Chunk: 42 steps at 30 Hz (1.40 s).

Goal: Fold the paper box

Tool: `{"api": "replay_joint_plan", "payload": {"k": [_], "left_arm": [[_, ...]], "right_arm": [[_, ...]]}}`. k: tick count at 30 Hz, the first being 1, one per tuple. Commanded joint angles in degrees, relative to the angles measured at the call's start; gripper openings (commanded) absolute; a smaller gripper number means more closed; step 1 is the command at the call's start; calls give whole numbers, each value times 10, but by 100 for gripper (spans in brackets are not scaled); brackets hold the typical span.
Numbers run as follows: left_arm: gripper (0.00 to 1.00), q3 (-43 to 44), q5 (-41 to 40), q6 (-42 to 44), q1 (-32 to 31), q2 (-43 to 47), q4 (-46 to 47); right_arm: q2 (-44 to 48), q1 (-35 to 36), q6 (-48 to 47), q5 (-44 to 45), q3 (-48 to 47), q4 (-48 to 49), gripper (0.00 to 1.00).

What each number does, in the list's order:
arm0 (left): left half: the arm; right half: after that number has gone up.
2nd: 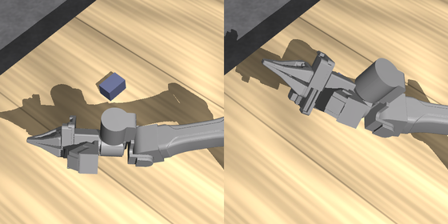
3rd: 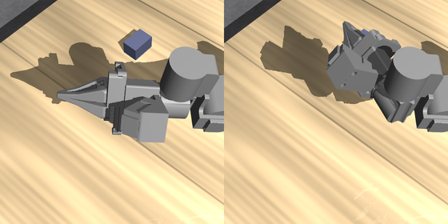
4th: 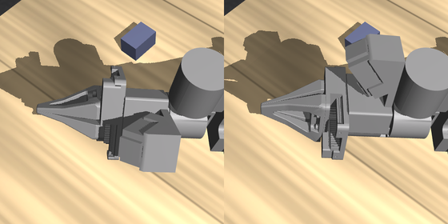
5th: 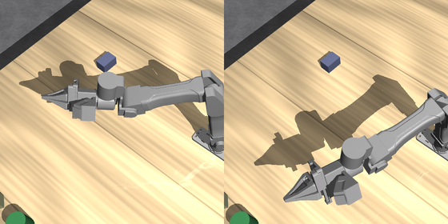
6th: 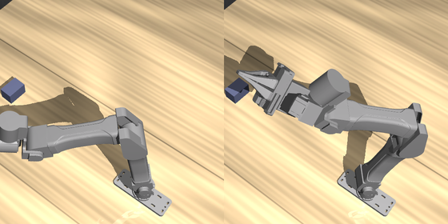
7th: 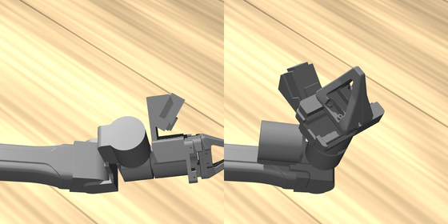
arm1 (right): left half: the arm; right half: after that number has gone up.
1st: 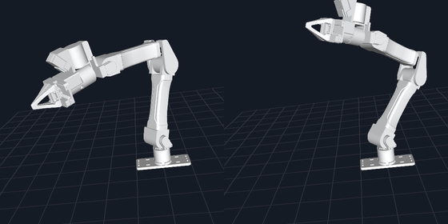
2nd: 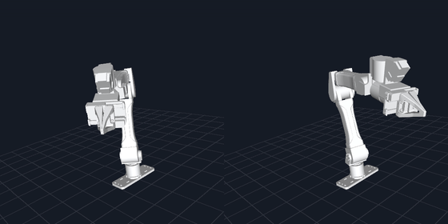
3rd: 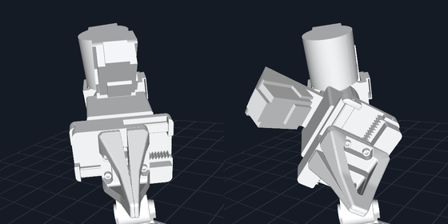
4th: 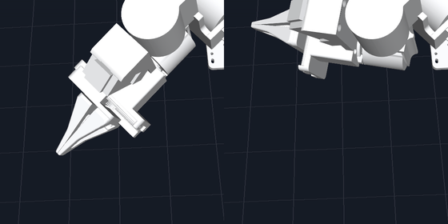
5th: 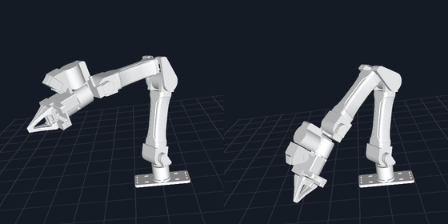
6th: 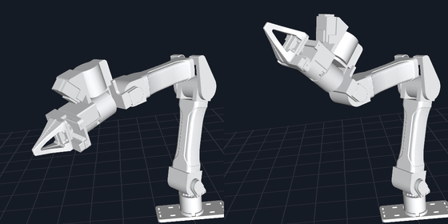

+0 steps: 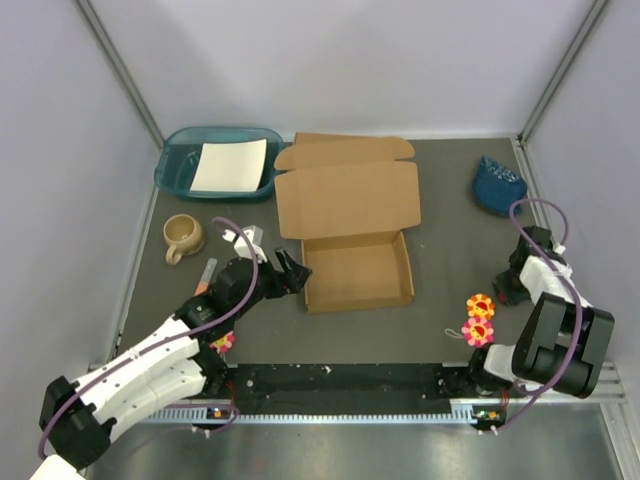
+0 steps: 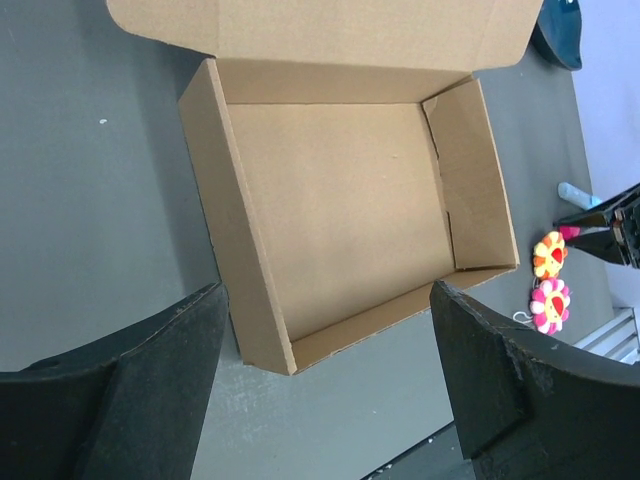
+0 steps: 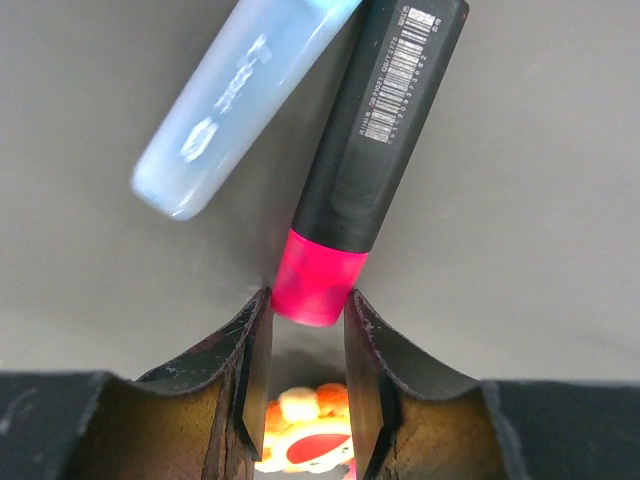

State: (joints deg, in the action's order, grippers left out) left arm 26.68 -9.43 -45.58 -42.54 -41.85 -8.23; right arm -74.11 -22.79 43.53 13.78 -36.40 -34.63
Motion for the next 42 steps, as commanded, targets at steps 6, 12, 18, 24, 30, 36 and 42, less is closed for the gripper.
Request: {"api": "replay_joint_plan", "payload": {"k": [6,12,18,24,30,36,42], "left_arm": [[87,26,-8,-5,-10,-10,16],[87,11,-10,-9,-11,-16,35],[87,11,-9,-6,-12,-27,44],[87,12,-12,4,-12,-31,53],[87,7,-9,6,-12,-35,59],[88,1,-10,7,-12,-29,61],[88,1,-7,10,-12,-23,60]], "right_arm": [[29,125,34,-31,-41,20,0],[21,253,14,-5,-88,4,0],[5,296,-11,0,-89,2,16],[17,295,-27,29,-109,-3,45],[-9,294,-25,44,-145,-21,58],[-59,265,18,48,-168,-29,70],[-128,247,90,6,-189,-20,72]]}}
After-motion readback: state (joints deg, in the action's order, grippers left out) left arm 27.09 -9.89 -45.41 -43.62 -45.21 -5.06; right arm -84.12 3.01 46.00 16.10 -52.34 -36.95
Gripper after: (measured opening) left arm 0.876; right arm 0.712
